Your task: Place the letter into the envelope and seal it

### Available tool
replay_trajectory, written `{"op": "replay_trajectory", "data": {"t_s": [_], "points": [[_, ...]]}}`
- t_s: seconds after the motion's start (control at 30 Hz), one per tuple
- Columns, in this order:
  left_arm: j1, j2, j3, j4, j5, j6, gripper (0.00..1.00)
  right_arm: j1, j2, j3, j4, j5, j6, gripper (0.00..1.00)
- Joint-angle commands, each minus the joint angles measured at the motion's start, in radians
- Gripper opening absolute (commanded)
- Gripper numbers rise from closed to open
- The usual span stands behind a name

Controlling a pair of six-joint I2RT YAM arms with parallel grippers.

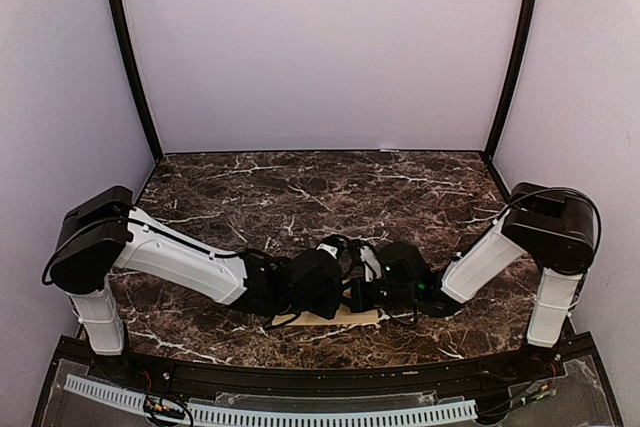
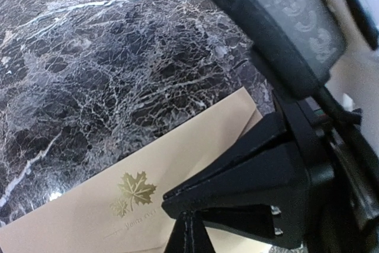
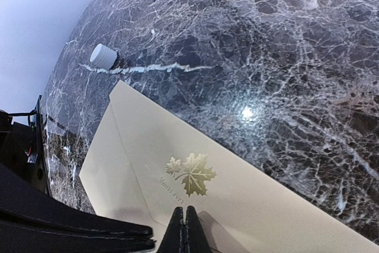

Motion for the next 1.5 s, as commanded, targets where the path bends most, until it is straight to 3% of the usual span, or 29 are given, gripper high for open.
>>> {"op": "replay_trajectory", "data": {"t_s": [0.0,0.37,1.07,1.47], "points": [[0.007,0.049,0.030,-0.086,-0.049,-0.024,0.00,-0.002,0.046,-0.037,-0.133,0.019,0.002,0.00],[0.009,0.072,-0.023,-0.091,-0.031,-0.077,0.00,-0.003,0.043,-0.035,-0.153,0.030,-0.006,0.00],[0.026,-0.012,-0.180,-0.148,-0.157,-0.160,0.00,-0.003,0.006,-0.006,-0.227,0.049,-0.024,0.00],[0.027,-0.001,-0.191,-0.075,-0.101,-0.126,0.00,0.067,0.078,0.154,-0.268,-0.026,-0.037,0.00]]}}
